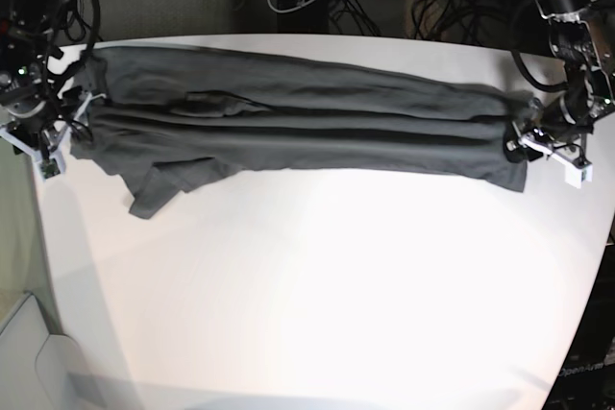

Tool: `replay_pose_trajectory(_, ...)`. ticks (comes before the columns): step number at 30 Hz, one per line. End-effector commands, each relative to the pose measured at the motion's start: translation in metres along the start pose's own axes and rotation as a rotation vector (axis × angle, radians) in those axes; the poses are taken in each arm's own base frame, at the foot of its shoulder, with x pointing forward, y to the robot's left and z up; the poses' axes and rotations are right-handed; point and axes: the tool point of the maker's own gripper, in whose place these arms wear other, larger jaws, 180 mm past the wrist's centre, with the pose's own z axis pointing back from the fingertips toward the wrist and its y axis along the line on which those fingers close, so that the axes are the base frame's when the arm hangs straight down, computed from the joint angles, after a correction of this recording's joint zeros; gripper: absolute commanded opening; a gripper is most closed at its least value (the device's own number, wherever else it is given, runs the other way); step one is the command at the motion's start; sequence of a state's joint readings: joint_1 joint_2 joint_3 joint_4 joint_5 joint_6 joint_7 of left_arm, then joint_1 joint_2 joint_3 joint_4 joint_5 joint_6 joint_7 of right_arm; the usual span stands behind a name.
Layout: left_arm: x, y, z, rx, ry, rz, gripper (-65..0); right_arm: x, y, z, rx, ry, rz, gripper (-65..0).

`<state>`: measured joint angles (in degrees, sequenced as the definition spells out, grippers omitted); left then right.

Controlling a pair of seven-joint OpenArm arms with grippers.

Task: Layout the t-shirt on the table in an organized manner, then fold the t-shirt properly
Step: 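Regrasp the folded shirt end with the right gripper, pinching the layers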

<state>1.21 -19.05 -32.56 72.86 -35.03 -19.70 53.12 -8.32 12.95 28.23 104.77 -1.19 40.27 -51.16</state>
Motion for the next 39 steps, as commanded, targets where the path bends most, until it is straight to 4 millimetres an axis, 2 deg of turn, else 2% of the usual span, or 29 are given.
replay_pose_trajectory(1,0.015,0.0,0.005,-0.002,-0.036,-0.013,-33.1,0.013,-0.012,0.005,-0.036,-0.028,0.012,-31.0)
replay_pose_trajectory(4,0.014,0.001,0.005,-0.001,-0.031,-0.009,-33.0,0.034,-0.008,-0.001,-0.021,-0.046,0.037,-31.0)
replay_pose_trajectory(6,0.014,0.001,0.005,-0.001,-0.031,-0.009,-33.0,0.044,0.004,-0.011,0.019,-0.032,0.062,-30.9)
replay_pose_trajectory(11,0.009,0.003,0.006,0.001,-0.025,-0.008,-32.9,0.081,0.034,-0.048,0.135,-0.018,0.123,-30.8)
replay_pose_trajectory(16,0.009,0.003,0.006,0.002,-0.024,-0.01,-32.9,0.107,0.044,-0.083,0.221,0.015,0.087,-30.8)
replay_pose_trajectory(23,0.007,0.004,0.005,0.004,-0.019,-0.007,-32.9,0.119,0.045,-0.108,0.288,0.038,0.02,-31.0)
replay_pose_trajectory(29,0.007,0.005,0.005,0.008,-0.018,-0.001,-32.9,0.111,0.06,-0.12,0.337,0.034,-0.01,-32.5)
replay_pose_trajectory(32,0.008,0.005,0.005,0.008,-0.019,0.0,-32.9,0.107,0.066,-0.124,0.356,0.027,-0.022,-40.8)
replay_pose_trajectory(36,0.007,0.004,0.005,0.007,-0.019,0.001,-33.0,0.107,0.067,-0.126,0.362,0.022,-0.034,-61.8)
replay_pose_trajectory(37,0.007,0.004,0.005,0.007,-0.019,0.001,-33.0,0.108,0.066,-0.126,0.361,0.022,-0.033,-65.0)
replay_pose_trajectory(39,0.007,0.004,0.004,0.006,-0.018,0.002,-33.0,0.114,0.063,-0.124,0.354,0.009,-0.034,-65.0)
